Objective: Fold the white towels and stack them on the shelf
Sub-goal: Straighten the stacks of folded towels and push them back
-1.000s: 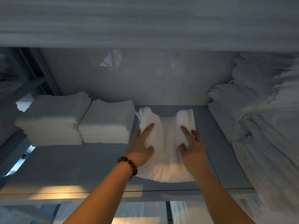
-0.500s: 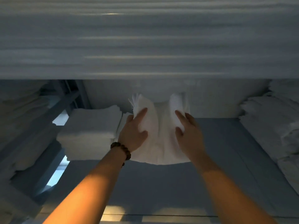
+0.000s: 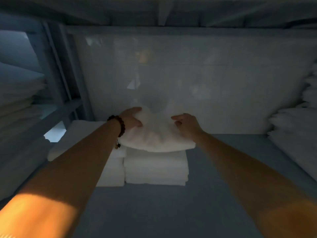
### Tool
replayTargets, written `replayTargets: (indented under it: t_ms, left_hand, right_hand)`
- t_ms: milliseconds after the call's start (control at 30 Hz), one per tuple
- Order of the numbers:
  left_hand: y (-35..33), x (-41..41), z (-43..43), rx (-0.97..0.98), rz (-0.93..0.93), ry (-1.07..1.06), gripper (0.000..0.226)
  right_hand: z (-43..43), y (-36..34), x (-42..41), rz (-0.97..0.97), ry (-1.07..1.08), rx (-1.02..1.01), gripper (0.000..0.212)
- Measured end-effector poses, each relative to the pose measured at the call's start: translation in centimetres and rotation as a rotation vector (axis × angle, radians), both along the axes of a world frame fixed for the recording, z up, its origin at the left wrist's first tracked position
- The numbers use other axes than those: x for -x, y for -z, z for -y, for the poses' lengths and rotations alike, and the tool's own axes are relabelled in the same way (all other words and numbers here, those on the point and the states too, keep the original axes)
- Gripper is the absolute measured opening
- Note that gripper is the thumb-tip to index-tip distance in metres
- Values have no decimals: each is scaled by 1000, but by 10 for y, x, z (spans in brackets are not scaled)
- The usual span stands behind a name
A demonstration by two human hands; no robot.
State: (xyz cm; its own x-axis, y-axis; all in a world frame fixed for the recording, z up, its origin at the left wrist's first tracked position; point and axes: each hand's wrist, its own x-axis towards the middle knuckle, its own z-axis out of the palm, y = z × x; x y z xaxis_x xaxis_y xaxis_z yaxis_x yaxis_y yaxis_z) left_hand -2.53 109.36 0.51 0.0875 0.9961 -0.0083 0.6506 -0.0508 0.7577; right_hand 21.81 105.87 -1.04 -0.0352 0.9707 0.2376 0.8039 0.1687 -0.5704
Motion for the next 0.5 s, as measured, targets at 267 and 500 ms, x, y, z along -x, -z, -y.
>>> replayTargets:
  t_ms: [267,500]
  left_hand:
    - [60,5,-14,-12,-299,19,65]
    - [45,7,-16,22,-444,31,62]
  right_hand:
    - [-19,68,-11,-80,92,223,36]
    - [-29,62,-15,-154,154,201,36]
